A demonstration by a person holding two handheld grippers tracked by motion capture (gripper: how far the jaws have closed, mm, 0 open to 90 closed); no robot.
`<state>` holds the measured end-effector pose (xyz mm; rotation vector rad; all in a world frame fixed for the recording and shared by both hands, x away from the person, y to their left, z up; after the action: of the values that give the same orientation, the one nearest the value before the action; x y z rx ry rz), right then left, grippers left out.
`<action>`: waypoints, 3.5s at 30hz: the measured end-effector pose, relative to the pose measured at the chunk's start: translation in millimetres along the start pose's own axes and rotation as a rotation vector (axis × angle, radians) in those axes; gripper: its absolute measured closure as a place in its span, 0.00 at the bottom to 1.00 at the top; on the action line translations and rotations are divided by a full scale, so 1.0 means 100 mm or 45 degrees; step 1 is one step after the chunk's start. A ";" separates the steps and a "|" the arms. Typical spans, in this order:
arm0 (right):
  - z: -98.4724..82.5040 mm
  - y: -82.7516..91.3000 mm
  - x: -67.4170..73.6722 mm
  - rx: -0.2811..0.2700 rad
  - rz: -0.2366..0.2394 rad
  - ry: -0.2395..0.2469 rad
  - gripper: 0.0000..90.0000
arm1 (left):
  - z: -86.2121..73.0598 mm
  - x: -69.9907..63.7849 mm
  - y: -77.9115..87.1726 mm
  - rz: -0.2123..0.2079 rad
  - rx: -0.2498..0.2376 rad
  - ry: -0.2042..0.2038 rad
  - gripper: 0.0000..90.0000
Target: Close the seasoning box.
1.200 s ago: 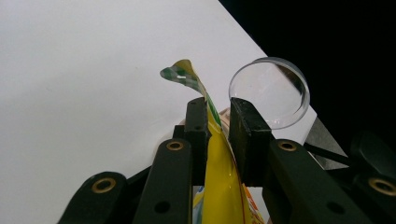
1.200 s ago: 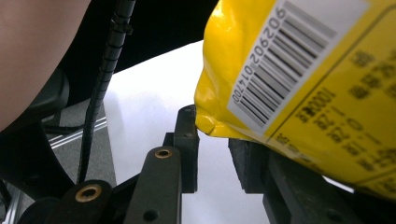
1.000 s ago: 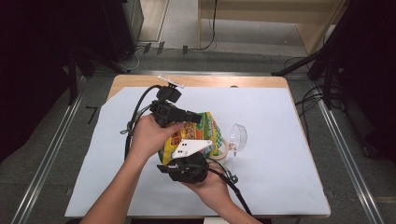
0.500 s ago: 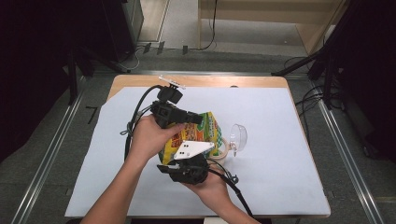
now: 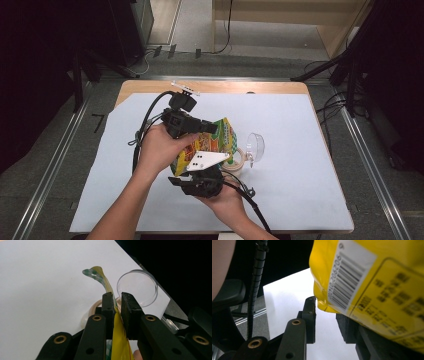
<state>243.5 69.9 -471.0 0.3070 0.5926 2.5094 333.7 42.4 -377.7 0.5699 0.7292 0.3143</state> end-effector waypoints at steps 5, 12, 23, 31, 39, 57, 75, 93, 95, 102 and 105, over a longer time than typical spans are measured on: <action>-0.01 -0.01 -0.01 0.007 0.000 -0.012 0.79 | 0.01 -0.03 0.00 -0.026 -0.008 0.006 0.92; -0.01 0.00 -0.01 0.013 0.006 -0.025 0.80 | 0.00 -0.04 -0.01 -0.027 -0.003 0.005 0.92; -0.01 0.00 0.00 0.016 0.009 -0.024 0.80 | 0.00 -0.03 -0.01 -0.030 -0.001 0.009 0.92; 0.01 0.01 0.01 0.010 0.010 -0.011 0.81 | 0.00 -0.03 0.00 -0.026 -0.001 0.010 0.92; 0.00 0.01 0.01 0.010 0.008 -0.017 0.81 | 0.00 -0.04 -0.01 -0.026 0.000 0.010 0.92; 0.02 0.02 0.03 0.007 0.016 -0.014 0.81 | 0.00 -0.03 0.00 -0.011 0.004 0.010 0.91; 0.01 0.02 0.01 0.005 0.007 -0.006 0.81 | 0.00 -0.03 0.00 -0.017 0.003 0.009 0.91; 0.06 0.04 0.04 0.007 0.029 -0.021 0.81 | 0.00 0.02 0.00 -0.017 0.001 0.023 0.90; 0.06 0.04 0.05 0.009 0.032 -0.030 0.81 | 0.01 0.01 0.00 -0.011 -0.001 0.023 0.90; 0.05 0.03 0.05 0.005 0.023 -0.037 0.81 | 0.01 0.00 -0.02 -0.011 0.005 0.020 0.90; 0.05 0.03 0.04 0.005 0.019 -0.026 0.81 | 0.01 0.00 -0.02 -0.007 0.009 0.016 0.90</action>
<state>240.6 71.7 -465.1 0.3390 0.5894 2.5166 334.5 40.6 -378.8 0.5729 0.7437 0.3108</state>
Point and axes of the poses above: each handheld gripper's, and its own axes: y roughly backward along the jaws, z roughly out of its top, x roughly to its left, the point moved 9 cm from there along -y, roughly forward along the jaws, and after that the axes turned 13 degrees about -z, right-handed, at the moved point
